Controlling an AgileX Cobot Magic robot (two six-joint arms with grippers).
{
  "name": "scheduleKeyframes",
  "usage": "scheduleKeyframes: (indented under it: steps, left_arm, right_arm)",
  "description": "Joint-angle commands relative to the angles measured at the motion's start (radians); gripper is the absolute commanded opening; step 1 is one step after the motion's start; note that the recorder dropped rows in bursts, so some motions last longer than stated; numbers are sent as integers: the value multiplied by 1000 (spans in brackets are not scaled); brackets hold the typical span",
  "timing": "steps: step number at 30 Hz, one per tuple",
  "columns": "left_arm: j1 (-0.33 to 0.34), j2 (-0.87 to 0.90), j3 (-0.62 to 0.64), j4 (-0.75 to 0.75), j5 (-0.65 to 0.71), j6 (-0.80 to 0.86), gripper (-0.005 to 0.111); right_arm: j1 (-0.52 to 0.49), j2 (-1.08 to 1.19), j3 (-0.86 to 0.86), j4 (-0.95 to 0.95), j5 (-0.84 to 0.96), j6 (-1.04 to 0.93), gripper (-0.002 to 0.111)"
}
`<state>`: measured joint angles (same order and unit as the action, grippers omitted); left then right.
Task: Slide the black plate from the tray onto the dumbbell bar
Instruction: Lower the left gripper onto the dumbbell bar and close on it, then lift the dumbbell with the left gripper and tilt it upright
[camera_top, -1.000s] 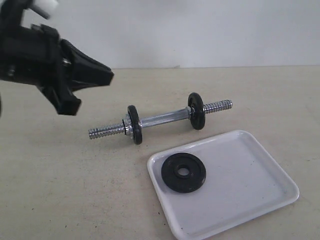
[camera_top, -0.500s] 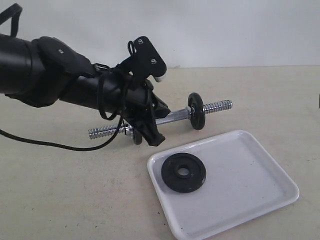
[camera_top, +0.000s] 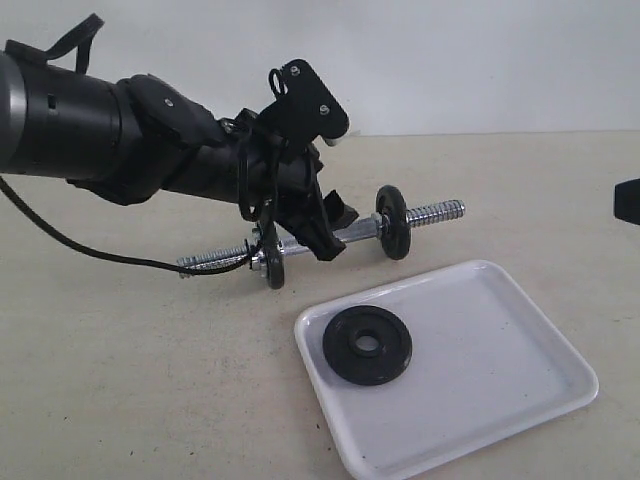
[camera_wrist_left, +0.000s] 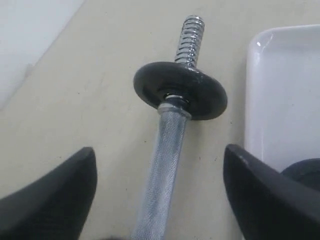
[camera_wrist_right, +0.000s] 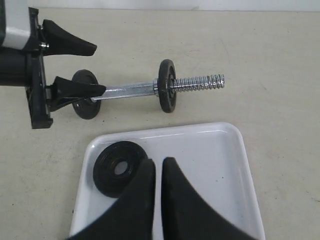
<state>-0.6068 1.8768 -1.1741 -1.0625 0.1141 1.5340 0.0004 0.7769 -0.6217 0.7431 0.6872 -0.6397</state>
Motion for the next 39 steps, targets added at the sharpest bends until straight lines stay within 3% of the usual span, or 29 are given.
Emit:
scheduleKeyframes:
  steps: [1, 11, 16, 28, 39]
  left_arm:
    - [-7, 55, -29, 2, -20, -16, 68]
    - [-7, 200, -102, 7, 15, -37, 64]
    - [-7, 225, -128, 118, 18, -37, 61]
    - [8, 315, -204, 166, 6, -89, 61]
    - [66, 365, -268, 170, 21, -158, 60]
  right_arm:
    - [0, -7, 5, 20, 16, -24, 0]
    - [0, -7, 5, 29, 20, -25, 0]
    - [0, -7, 5, 33, 20, -25, 0]
    - [0, -7, 5, 49, 38, -35, 0]
    - [0, -7, 5, 116, 56, -102, 0]
